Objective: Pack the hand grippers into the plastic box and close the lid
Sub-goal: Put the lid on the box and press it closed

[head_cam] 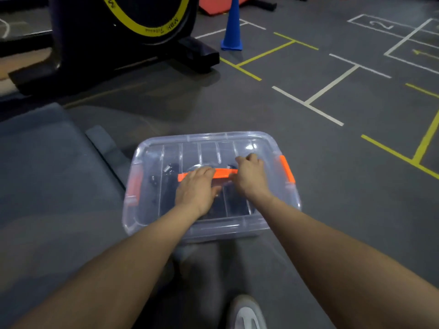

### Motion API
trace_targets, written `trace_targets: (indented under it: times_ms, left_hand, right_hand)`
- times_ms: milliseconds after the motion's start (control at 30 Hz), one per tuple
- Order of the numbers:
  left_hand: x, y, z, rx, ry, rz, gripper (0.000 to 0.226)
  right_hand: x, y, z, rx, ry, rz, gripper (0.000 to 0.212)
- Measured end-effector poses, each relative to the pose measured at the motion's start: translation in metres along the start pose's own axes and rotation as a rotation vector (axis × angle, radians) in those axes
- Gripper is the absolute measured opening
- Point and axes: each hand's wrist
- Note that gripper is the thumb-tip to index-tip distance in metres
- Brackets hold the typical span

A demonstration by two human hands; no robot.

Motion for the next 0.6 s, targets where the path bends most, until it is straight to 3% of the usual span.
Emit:
trace_targets:
  times_ms: [100, 200, 300, 433, 600]
  left_hand:
    - [-0.026, -0.02, 0.044, 0.031, -0.114, -0.105, 0.045]
    - [-0.051, -0.034, 0.087, -0.026, -0.335, -0.182, 0.046]
    - [-0.069, -0.036, 0.116, -0.162, -0.53, -0.127, 0.048]
    - [-0.069, -0.021, 0.138, -0.385, -0.582, -0.009, 0.051]
    - [-0.06, -0.013, 0.143, -0.665, -0.67, -0.045, 0.054]
  right_hand:
    - [-0.022, 0.022, 0.053, 0.024, -0.142, 0.133, 0.037]
    - [-0.037, 0.041, 0.087, -0.063, -0.236, 0.227, 0.055]
    - [-0.041, 0.053, 0.097, -0.175, -0.261, 0.274, 0.072]
    - [-0.038, 0.055, 0.099, -0.178, -0.236, 0.312, 0.076]
    - [-0.039, 0.055, 0.1, -0.186, -0.23, 0.328, 0.075]
Point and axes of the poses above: each hand's wrist, its own x-axis towards the middle knuckle, its own y-axis out of the palm, z = x × y, and after that the axes turned 12 degrees about y, right-handed
